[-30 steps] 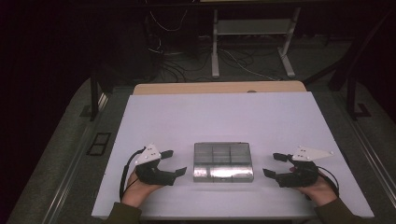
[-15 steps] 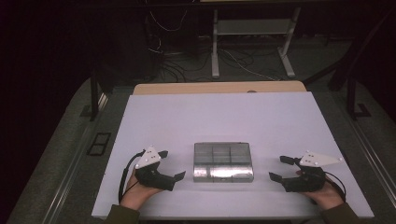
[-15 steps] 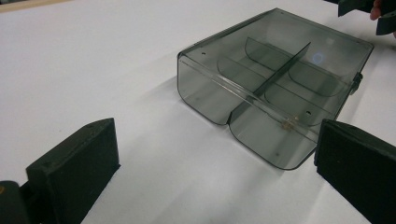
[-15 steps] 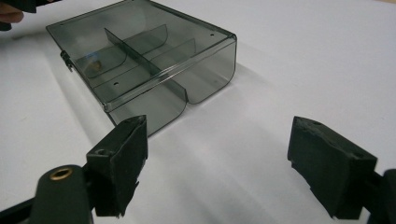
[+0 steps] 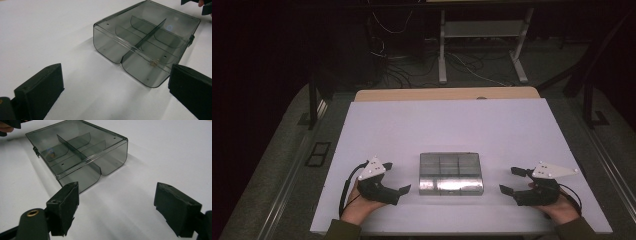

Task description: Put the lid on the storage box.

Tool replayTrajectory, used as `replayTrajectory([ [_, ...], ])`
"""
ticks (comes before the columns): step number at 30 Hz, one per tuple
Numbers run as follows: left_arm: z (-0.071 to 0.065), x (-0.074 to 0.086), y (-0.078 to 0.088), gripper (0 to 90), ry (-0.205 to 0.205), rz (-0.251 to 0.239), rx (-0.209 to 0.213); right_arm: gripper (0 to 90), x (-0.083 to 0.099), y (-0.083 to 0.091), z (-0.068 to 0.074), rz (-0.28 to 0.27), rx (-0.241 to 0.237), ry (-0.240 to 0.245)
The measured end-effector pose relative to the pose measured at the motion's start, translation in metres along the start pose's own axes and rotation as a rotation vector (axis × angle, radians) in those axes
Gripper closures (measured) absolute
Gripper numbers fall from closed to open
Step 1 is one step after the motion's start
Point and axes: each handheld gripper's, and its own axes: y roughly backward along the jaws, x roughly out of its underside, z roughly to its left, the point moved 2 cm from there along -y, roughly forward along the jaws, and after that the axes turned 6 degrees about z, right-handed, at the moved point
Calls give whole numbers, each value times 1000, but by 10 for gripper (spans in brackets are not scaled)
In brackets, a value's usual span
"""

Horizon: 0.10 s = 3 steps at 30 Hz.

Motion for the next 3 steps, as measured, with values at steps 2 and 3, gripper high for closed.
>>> replayTrajectory([
  [2,0,0,0,0,1,-2,2,198,0,0,0,1,0,1],
  [3,0,0,0,0,0,-1,2,198,0,0,0,0,0,2],
])
